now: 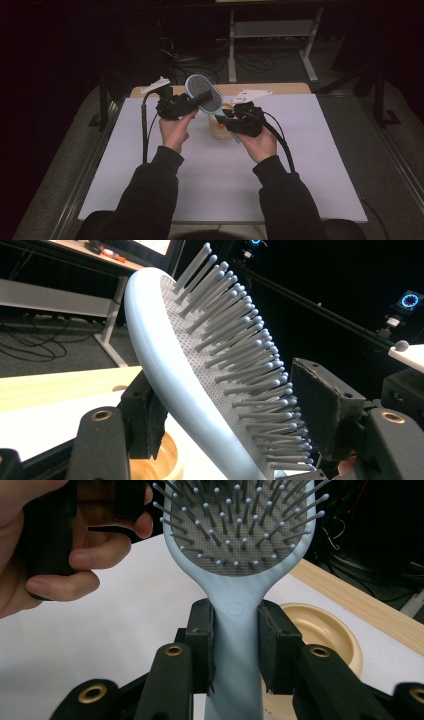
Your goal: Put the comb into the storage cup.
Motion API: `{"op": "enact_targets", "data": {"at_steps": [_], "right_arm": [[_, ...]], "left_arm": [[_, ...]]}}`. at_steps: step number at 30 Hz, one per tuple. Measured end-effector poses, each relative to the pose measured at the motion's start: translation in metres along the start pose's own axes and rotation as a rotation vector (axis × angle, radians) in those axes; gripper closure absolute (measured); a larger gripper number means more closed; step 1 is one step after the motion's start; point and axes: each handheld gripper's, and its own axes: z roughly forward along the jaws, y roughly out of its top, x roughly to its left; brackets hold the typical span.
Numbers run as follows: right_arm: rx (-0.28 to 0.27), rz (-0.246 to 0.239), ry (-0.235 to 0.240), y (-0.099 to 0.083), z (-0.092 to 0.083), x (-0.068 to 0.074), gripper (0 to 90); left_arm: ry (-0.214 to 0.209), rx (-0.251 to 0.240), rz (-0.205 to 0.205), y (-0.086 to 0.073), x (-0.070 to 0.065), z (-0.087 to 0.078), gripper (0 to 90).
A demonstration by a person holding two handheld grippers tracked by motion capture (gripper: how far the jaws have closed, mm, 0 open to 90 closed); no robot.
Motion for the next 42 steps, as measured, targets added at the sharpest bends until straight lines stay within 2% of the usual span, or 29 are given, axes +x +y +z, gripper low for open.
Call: {"op": "enact_targets", "data": {"at_steps": [5,10,12,21,24,25,27,32,37,39,42], "right_arm": [[0.001,-0.001,-0.002,-0.001,0.002,0.000,68.4],[0.009,-0.005,-0.004,-0.002,0.003,0.000,68.5],[0.013,-0.009,-0.003,-0.002,0.004,-0.001,68.5],[0.030,0.008,0.022,-0.004,0.008,-0.003,68.2],[0.035,0.010,0.027,-0.004,0.009,-0.004,67.2],[0.033,0.014,0.030,-0.004,0.009,-0.004,65.9],[0.019,0.038,0.038,-0.004,0.007,-0.006,62.0],[0.022,0.051,0.039,-0.005,0.005,-0.010,62.1],[0.039,0.077,0.023,-0.009,0.004,-0.016,46.5],[0.039,0.082,0.019,-0.010,0.003,-0.018,44.5],[0.033,0.096,0.012,-0.013,0.001,-0.023,36.3]], "left_arm": [[-0.019,-0.011,-0.044,-0.001,0.003,0.001,40.4],[-0.070,-0.023,-0.108,-0.002,0.008,0.001,47.6],[-0.079,-0.020,-0.113,-0.002,0.009,0.001,49.0],[-0.101,0.006,-0.066,0.002,0.005,0.000,55.0],[-0.102,0.018,-0.037,0.003,0.004,0.000,56.4],[-0.090,0.022,-0.017,0.004,0.002,0.000,56.7],[-0.082,0.026,0.001,0.005,0.002,0.000,57.4],[-0.085,0.015,0.001,0.007,0.002,0.000,58.1],[-0.073,0.021,0.022,0.013,0.001,0.000,58.1],[-0.069,0.019,0.028,0.016,0.002,-0.002,58.1],[-0.061,0.017,0.033,0.020,0.003,-0.004,58.1]]}}
